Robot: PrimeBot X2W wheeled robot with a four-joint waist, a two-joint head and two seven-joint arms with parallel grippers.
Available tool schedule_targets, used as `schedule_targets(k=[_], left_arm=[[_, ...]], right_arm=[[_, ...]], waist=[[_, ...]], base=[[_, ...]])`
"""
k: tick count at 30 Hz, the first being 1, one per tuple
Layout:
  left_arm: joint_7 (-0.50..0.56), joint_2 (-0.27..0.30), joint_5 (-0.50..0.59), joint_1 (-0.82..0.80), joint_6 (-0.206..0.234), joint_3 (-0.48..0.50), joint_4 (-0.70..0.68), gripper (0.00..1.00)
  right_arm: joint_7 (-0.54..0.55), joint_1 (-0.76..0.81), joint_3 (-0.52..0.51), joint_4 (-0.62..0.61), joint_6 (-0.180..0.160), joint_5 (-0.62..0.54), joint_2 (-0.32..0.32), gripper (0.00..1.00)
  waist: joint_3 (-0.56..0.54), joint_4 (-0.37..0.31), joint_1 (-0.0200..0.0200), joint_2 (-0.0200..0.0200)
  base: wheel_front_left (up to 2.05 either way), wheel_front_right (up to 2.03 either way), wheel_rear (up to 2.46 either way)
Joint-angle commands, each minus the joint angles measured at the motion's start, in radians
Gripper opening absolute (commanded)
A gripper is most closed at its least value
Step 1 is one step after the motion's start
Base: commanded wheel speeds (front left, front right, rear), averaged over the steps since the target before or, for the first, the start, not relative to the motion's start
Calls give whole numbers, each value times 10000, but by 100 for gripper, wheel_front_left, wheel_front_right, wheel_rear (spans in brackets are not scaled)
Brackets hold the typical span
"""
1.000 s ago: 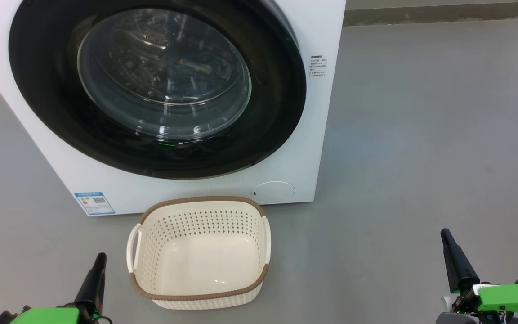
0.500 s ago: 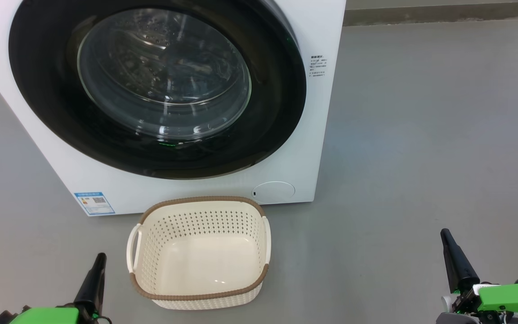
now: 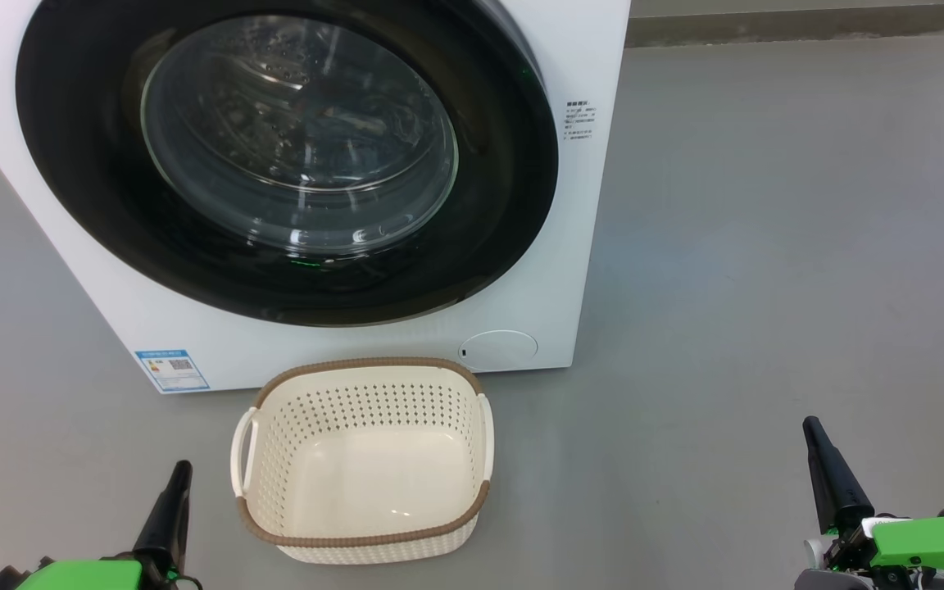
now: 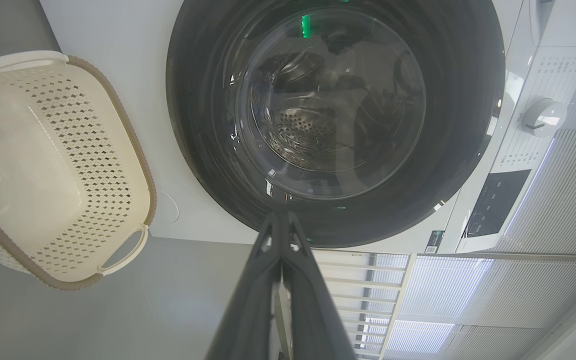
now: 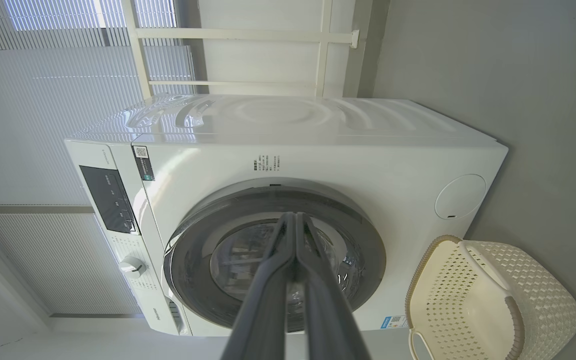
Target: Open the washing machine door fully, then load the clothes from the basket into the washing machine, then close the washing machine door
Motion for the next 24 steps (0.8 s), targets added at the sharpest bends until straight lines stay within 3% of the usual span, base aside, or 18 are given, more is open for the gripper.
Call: schedule_targets(k=[1, 24], left_arm=[[40, 133, 120, -428, -29, 332, -180, 0], [73, 104, 155, -431, -29, 372, -179, 0]], right_arm=[[62, -407, 182, -239, 16, -27, -20, 0], [94, -410, 143, -237, 16, -60, 8, 0]], waist=[[0, 0, 0, 0], [0, 0, 0, 0]], base=[[0, 0, 0], [0, 0, 0]])
